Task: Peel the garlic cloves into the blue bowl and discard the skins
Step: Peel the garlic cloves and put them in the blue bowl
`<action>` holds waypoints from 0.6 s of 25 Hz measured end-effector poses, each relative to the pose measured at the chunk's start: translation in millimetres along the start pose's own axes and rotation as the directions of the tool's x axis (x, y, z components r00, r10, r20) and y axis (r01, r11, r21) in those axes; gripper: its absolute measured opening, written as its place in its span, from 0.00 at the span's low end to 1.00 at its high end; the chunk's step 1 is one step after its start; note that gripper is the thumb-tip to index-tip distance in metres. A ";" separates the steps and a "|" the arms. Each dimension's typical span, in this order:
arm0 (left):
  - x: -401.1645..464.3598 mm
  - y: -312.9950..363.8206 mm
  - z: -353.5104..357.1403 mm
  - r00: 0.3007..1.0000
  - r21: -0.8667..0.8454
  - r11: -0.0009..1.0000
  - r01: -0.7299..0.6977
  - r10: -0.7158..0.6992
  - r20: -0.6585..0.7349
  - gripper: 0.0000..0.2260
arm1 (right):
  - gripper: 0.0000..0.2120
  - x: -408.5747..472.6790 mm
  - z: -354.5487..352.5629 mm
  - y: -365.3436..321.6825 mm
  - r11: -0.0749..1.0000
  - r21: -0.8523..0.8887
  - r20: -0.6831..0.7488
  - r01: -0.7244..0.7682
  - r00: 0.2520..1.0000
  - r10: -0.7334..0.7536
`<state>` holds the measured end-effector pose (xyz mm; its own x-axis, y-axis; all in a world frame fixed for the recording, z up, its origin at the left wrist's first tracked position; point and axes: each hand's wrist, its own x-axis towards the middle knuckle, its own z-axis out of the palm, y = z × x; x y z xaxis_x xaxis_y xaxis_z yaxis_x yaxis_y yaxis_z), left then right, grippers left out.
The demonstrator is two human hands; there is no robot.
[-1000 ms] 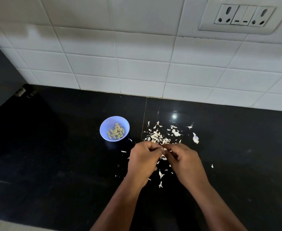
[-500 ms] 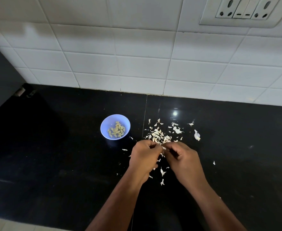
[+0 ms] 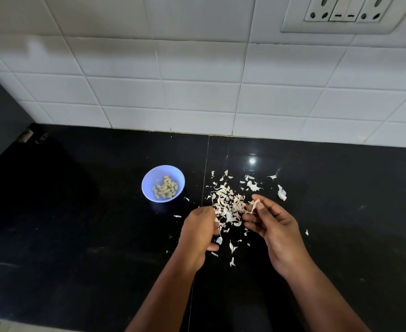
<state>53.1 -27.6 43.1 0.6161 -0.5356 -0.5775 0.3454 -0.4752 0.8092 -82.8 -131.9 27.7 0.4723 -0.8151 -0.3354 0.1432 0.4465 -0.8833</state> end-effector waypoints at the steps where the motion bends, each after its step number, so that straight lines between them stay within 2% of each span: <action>1: 0.9 0.4 -0.2 1.000 0.035 0.999 0.011 -0.012 0.018 0.11 | 0.10 -1.0 1.5 1.2 0.999 -0.032 0.000 0.008 1.000 -0.008; 4: 3.5 -5.2 4.4 0.993 0.333 0.936 -0.112 0.093 0.071 0.16 | 0.09 -5.5 4.3 12.6 0.984 -0.178 0.031 0.031 0.999 -0.026; 6: 3.8 -11.0 8.2 0.980 0.416 0.888 -0.198 0.182 0.078 0.17 | 0.08 -8.3 4.7 15.4 0.960 -0.276 0.047 0.048 0.998 -0.037; 9: -0.8 -6.0 11.9 0.969 0.234 0.940 -0.247 0.233 0.086 0.08 | 0.07 -10.5 6.7 11.1 0.896 -0.431 0.060 0.106 0.994 -0.089; 12: -5.4 -2.9 16.2 0.955 0.248 0.927 -0.281 0.245 0.166 0.13 | 0.09 -15.7 10.4 8.7 0.767 -0.604 0.136 0.219 0.976 -0.172; 15: -7.1 -0.5 21.2 0.944 0.223 0.920 -0.321 0.293 0.152 0.13 | 0.09 -17.4 12.5 10.5 0.629 -0.703 0.201 0.332 0.941 -0.271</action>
<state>33.6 -38.4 44.5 0.5750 -0.7510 -0.3247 -0.0381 -0.4210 0.9063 -78.6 -108.4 28.3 0.5809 -0.8139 -0.0104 -0.3649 -0.2490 -0.8971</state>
